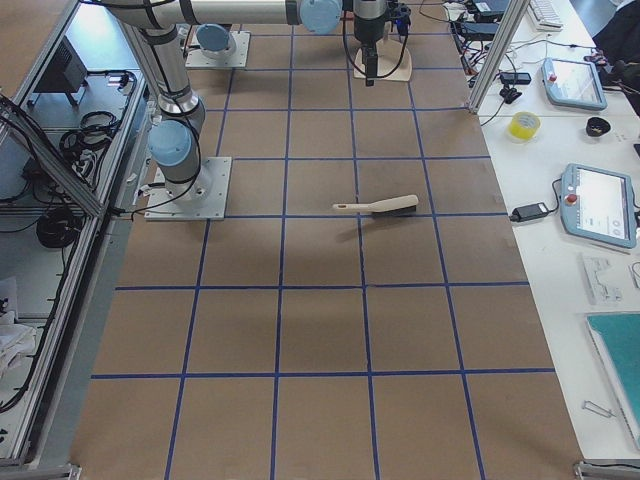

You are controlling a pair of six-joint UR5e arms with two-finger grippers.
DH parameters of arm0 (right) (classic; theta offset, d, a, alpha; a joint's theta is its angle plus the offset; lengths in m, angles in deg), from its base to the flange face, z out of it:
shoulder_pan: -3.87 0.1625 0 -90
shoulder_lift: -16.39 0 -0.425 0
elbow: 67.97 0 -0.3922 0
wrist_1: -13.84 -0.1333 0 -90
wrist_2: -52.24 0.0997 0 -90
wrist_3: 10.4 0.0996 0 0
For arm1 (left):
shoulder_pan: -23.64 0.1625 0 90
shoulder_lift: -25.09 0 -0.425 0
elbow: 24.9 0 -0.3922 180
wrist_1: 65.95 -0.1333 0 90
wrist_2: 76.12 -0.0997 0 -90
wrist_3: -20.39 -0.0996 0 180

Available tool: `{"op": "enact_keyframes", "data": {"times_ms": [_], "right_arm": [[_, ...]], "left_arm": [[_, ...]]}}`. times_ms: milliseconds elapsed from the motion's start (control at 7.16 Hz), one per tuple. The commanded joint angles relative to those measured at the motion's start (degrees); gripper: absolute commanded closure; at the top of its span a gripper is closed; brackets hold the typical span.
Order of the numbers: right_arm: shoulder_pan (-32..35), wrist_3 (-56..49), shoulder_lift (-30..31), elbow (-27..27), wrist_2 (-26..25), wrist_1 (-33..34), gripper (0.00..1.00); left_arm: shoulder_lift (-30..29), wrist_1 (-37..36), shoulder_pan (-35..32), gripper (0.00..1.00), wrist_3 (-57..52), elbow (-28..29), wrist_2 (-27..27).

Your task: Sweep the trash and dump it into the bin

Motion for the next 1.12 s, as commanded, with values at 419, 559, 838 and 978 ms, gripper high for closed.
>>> {"op": "enact_keyframes", "data": {"times_ms": [419, 559, 838, 978], "right_arm": [[0.0, -0.47, 0.1, -0.14, 0.11, 0.23, 0.0], [0.0, -0.38, 0.19, -0.23, 0.19, 0.14, 0.0], [0.0, -0.2, 0.1, -0.49, -0.07, 0.23, 0.0], [0.0, -0.2, 0.19, -1.45, 0.02, 0.31, 0.0]], "left_arm": [[10.54, 5.75, -0.53, 0.03, -26.74, 2.34, -0.02], [13.52, 11.54, -0.7, 0.03, -41.12, 4.54, -0.02], [21.25, 26.19, -1.93, 0.0, -54.98, 7.27, -1.08], [24.07, 29.75, -5.76, 0.0, -55.06, 5.98, 0.14]]}}
